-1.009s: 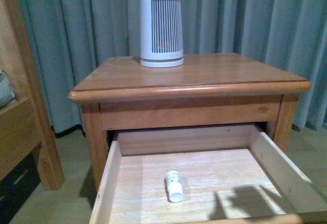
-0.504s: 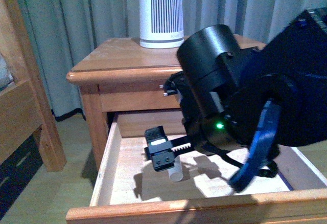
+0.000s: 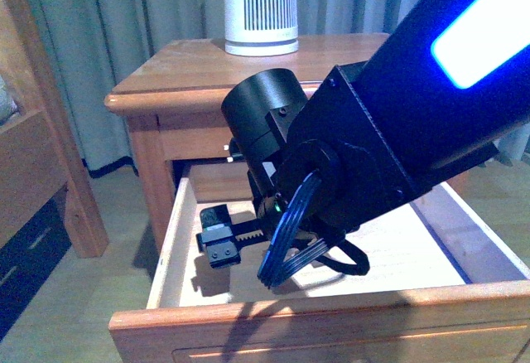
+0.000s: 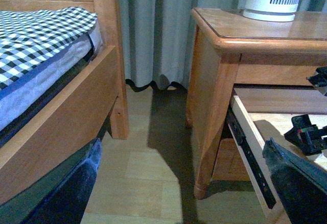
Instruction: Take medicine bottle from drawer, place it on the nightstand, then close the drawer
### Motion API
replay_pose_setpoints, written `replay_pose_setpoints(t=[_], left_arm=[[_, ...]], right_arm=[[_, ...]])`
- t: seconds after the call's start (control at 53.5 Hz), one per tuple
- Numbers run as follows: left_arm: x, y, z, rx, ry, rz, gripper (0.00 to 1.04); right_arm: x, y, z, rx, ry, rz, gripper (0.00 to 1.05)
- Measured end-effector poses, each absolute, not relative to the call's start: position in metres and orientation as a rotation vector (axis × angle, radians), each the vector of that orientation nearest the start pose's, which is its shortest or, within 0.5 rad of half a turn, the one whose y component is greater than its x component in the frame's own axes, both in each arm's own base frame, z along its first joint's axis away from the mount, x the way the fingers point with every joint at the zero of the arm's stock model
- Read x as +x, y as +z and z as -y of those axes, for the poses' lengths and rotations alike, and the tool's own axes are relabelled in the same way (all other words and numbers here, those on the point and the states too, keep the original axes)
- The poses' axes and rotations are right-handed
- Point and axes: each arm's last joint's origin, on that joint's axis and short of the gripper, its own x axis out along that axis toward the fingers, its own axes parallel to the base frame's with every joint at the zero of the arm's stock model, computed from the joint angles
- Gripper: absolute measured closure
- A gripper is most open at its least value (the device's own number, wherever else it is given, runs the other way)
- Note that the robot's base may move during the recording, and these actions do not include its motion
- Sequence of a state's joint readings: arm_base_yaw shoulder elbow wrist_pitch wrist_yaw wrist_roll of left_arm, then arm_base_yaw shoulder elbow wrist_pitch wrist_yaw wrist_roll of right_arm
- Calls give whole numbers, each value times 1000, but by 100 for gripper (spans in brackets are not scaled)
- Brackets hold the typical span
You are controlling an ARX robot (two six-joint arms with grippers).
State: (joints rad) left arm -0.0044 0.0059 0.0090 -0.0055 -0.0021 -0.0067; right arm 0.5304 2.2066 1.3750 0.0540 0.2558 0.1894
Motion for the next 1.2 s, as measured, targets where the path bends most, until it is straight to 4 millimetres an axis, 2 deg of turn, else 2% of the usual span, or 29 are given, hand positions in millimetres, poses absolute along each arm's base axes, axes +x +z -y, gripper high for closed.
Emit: replay_pose_setpoints(t=[0.243,0.448,0.542,0.635,0.747,0.897,0.99,1.196], left_arm=[[98,166,0,-7,-2,-2,7],[98,166,0,-7,-2,-2,7],[98,166,0,-7,-2,-2,7],[98,166,0,-7,-2,-2,7],[98,166,0,-7,-2,-2,7],[98,166,0,-7,-2,-2,7],[98,166,0,-7,-2,-2,7],[98,166,0,-7,-2,-2,7]], right_arm=[[405,98,-227,-91,174,-755,7],[409,92,-222,-72,148,-768,8],[410,91,-219,-70,133,-768,18],[413,90,-214,-65,117,-765,38],[415,89,-209,-60,108,-765,55],[416,87,-204,-54,106,-772,73],[415,85,-201,-51,106,-775,77],[404,86,-195,-34,113,-769,79]])
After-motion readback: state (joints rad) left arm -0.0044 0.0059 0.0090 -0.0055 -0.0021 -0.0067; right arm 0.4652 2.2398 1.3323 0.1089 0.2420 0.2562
